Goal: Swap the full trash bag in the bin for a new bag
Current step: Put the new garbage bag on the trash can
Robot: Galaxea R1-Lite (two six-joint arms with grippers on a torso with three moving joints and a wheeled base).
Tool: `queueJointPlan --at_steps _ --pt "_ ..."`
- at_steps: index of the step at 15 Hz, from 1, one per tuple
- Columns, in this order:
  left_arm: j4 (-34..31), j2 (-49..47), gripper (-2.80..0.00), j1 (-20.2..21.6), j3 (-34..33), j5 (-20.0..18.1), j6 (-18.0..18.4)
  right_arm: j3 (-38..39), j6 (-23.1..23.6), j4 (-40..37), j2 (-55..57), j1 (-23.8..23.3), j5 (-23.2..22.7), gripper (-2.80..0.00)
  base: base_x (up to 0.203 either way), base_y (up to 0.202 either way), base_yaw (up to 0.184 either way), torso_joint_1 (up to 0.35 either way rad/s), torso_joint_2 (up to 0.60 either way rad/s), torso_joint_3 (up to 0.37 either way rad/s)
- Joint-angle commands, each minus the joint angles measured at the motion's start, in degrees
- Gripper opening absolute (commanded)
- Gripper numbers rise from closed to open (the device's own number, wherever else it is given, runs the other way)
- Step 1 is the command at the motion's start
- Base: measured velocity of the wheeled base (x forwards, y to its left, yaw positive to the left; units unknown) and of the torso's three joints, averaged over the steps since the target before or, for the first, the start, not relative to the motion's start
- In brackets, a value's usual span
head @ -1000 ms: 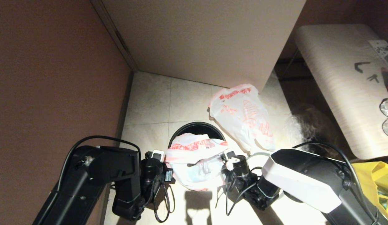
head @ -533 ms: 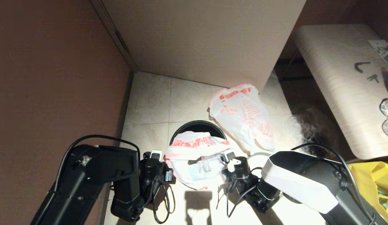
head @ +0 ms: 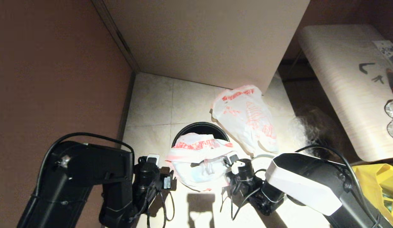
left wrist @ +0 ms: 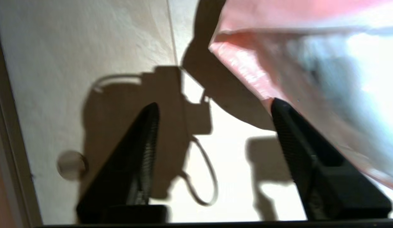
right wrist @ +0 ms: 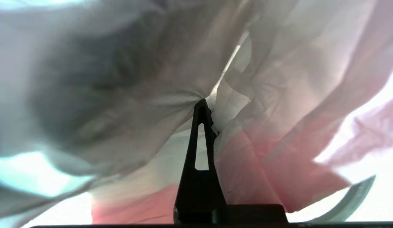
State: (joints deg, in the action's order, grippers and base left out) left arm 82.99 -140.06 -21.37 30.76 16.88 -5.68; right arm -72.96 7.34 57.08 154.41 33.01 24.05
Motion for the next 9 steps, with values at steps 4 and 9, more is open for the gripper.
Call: queueJointPlan --at_steps 4,9 --pt "-2.7 7.7 0.0 -3.0 -5.1 -3.3 -8.4 -2.0 1.2 0.2 0.4 -0.1 0.0 -2.8 0.0 0.0 0.0 0.0 0.0 0.0" --pt "-15.2 14.9 0.0 -3.6 -0.7 -7.9 -15.9 -1.9 1.1 0.1 0.0 -0.1 0.0 -2.8 0.0 0.0 0.0 0.0 0.0 0.0"
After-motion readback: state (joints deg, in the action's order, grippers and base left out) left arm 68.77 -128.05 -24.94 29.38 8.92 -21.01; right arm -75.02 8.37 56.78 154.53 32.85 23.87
